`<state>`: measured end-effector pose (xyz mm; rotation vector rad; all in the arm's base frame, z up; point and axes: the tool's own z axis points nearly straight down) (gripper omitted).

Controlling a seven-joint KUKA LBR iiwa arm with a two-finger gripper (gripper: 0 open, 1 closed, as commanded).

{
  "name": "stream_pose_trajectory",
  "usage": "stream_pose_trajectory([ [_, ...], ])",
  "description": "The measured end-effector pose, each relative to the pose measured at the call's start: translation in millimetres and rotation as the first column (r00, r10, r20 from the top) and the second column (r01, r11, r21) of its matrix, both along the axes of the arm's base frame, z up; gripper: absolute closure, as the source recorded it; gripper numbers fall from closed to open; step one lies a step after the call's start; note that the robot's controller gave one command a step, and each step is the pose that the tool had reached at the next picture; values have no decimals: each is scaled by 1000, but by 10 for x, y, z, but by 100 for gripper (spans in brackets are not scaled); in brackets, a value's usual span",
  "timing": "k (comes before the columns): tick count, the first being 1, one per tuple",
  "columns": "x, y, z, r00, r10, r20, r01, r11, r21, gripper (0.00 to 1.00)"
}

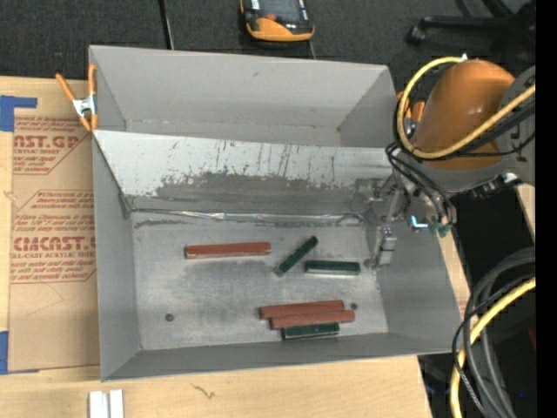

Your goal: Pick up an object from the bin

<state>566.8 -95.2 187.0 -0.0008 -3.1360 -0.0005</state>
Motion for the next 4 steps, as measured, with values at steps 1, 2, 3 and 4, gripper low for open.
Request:
stream_pose_trajectory([
  [1, 18, 3, 46, 1000, 1, 8, -1, 1000, -1, 0],
  [2, -10, 75, -533, 997, -78, 12, 78, 997, 0, 0],
  [3, -34, 89, -1000, 995, -98, 4, 98, 995, 0, 0],
  [4, 22, 165, -690, 989, -147, 4, 147, 989, 1, 0],
])
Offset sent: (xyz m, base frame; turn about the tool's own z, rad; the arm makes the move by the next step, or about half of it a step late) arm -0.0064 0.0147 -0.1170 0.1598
